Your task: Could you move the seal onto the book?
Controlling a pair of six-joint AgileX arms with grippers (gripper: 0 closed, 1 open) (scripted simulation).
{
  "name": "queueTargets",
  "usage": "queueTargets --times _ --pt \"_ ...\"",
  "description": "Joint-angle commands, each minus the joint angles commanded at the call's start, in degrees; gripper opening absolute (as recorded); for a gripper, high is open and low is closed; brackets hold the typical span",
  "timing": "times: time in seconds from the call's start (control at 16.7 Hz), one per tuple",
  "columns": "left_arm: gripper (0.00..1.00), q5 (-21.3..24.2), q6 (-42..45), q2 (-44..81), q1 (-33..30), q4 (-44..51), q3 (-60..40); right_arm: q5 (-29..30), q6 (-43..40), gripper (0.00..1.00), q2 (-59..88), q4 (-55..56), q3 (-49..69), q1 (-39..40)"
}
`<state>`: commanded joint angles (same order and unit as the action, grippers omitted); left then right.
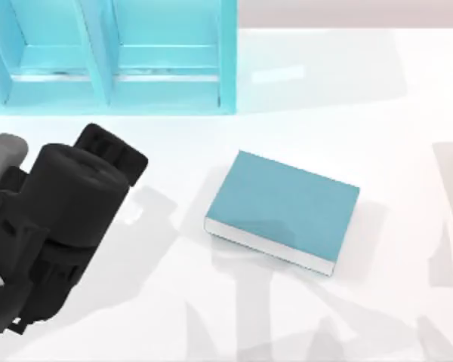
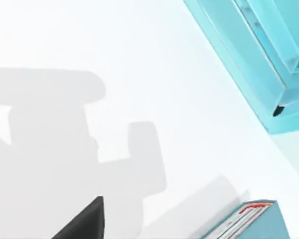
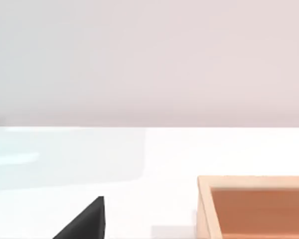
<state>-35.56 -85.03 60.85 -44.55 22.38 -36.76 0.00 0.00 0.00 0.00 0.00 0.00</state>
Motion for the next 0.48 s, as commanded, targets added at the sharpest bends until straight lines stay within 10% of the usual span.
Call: queueTargets --times 0.48 --pt "1.0 23.1 60.3 -42.1 27.9 -16.8 21.2 0.0 0.0 1.0 0.0 0.0 0.0 0.0"
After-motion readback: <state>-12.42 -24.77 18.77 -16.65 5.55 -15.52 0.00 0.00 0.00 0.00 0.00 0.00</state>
